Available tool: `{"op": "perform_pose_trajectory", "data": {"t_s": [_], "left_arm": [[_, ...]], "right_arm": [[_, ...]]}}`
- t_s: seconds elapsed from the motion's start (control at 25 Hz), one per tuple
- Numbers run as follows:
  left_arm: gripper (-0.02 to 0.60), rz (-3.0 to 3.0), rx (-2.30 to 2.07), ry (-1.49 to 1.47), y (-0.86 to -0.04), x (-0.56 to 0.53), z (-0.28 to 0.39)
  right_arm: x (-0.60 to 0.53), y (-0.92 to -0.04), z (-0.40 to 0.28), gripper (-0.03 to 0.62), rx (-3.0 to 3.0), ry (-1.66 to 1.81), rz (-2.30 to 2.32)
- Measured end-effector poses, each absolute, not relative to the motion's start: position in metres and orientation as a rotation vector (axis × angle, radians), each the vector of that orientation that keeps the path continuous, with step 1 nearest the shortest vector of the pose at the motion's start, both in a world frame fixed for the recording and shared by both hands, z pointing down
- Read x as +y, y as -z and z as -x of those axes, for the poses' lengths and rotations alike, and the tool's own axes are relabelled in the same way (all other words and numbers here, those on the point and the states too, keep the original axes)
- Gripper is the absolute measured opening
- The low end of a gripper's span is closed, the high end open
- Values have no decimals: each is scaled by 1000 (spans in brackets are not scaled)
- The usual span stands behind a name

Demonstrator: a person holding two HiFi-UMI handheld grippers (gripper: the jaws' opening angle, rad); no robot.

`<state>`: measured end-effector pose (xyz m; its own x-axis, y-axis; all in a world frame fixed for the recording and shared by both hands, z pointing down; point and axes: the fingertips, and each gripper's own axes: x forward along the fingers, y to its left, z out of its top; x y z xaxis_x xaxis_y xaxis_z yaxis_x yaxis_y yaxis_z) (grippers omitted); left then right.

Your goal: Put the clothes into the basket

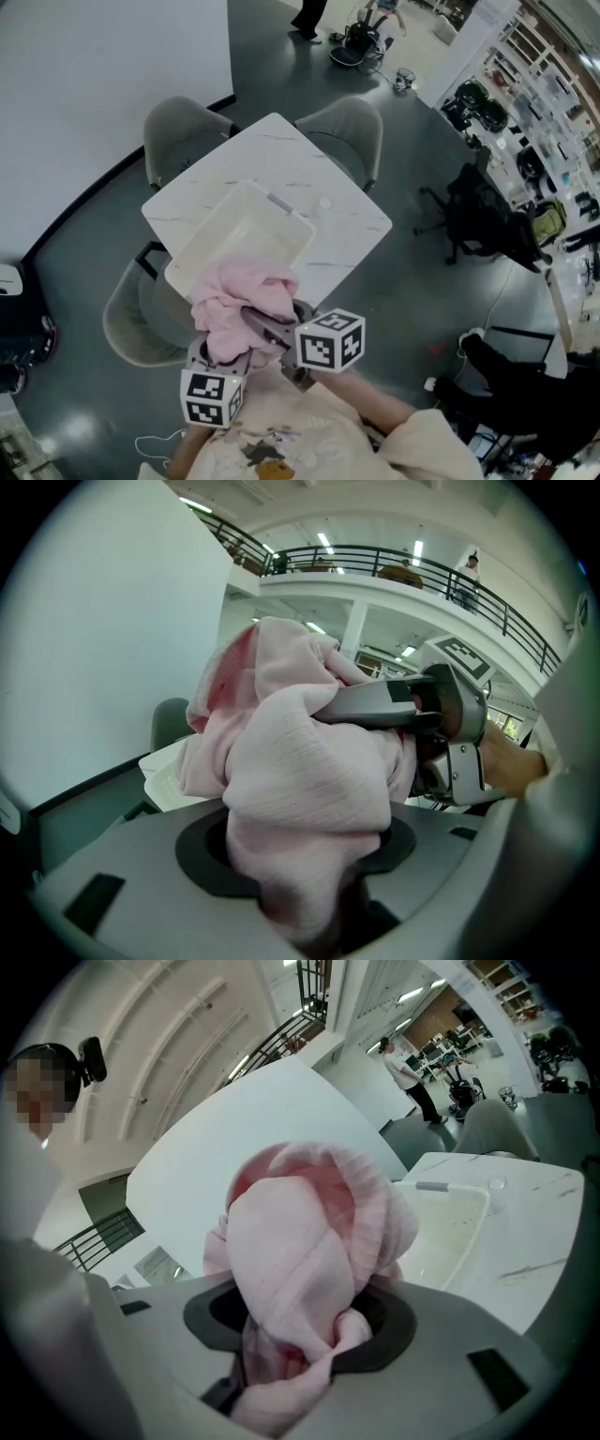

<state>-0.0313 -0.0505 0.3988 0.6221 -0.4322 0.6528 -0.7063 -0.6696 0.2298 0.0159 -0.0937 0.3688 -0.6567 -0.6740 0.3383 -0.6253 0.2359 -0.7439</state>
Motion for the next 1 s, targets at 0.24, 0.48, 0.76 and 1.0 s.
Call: {"op": "perform_pose_trajectory", "data": {"t_s": [0.24, 0.48, 0.76, 1.0], "left_arm": [[241, -2335, -921, -779, -403, -72, 33], [241, -2290, -947, -784, -410, -94, 36], [241, -2251, -965, -799, -416, -122, 34], [241, -2232, -975, -806, -416, -146, 26]], "right_arm": [[-118, -373, -13, 210, 2446, 1455, 1243], [-141, -382, -10, 210, 2462, 1496, 1202], [-171, -390, -11, 210, 2455, 1548, 1168], [-196, -391, -18, 210, 2445, 1574, 1151]]}}
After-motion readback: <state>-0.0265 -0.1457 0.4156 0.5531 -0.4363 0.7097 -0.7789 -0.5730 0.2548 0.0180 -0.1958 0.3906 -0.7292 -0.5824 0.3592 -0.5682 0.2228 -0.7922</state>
